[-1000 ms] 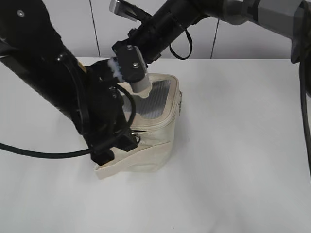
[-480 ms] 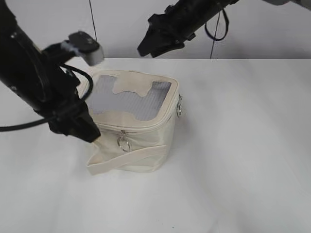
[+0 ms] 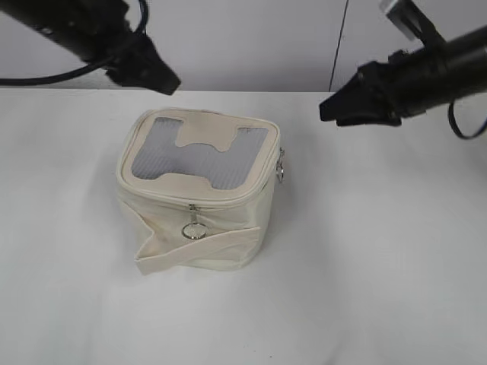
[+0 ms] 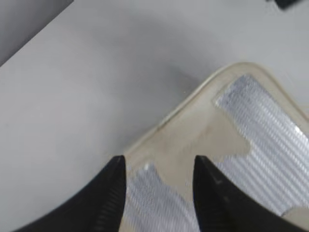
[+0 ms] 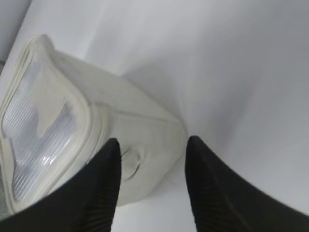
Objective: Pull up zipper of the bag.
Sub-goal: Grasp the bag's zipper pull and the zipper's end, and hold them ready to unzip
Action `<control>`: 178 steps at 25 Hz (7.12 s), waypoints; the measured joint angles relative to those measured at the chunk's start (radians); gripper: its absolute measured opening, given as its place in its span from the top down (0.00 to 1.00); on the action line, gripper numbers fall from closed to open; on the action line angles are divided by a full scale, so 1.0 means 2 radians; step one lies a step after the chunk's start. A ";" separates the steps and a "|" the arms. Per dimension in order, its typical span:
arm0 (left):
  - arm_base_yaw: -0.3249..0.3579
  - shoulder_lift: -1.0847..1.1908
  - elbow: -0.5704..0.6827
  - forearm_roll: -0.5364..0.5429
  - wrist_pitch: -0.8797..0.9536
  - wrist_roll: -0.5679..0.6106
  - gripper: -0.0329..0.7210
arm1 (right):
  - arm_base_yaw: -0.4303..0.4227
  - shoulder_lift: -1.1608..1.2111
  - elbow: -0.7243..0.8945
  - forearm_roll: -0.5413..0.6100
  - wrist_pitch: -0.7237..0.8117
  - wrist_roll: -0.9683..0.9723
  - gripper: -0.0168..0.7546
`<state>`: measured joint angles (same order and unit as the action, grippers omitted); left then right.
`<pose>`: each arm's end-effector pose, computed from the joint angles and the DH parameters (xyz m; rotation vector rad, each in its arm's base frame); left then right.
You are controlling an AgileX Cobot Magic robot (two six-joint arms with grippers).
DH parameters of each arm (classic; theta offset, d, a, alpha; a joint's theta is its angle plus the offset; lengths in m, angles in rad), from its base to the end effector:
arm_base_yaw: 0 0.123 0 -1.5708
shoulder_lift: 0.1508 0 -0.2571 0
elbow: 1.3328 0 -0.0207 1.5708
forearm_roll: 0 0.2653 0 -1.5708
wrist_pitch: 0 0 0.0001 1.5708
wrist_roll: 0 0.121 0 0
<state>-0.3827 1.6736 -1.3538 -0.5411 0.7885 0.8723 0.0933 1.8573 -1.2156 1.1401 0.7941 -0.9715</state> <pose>0.3484 -0.1879 0.2396 1.1604 2.1841 -0.4311 0.3893 0.1153 0.1585 -0.3717 2.4048 0.9309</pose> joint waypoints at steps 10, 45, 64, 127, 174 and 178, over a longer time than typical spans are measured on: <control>0.000 0.240 -0.299 -0.091 0.203 0.111 0.43 | 0.016 -0.065 0.235 0.228 -0.031 -0.261 0.52; -0.057 0.272 -0.326 -0.055 0.213 0.048 0.44 | 0.031 -0.065 0.238 0.245 -0.041 -0.276 0.53; -0.059 0.263 -0.276 -0.018 0.176 0.030 0.88 | 0.031 -0.066 0.238 0.248 -0.041 -0.276 0.54; -0.048 0.263 -0.275 -0.029 0.150 -0.006 0.90 | 0.115 0.063 0.095 0.296 -0.191 -0.381 0.67; -0.056 0.263 -0.270 -0.027 0.118 -0.077 0.90 | 0.314 -0.085 0.197 0.225 -0.207 -0.258 0.97; -0.056 0.263 -0.270 -0.027 0.117 -0.077 0.85 | 0.317 -0.076 0.188 0.190 -0.209 -0.185 0.91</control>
<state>-0.4953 2.2002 -1.8944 -0.5948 1.0235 0.7180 0.7282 1.7046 -0.8393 1.5209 0.3753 -1.3424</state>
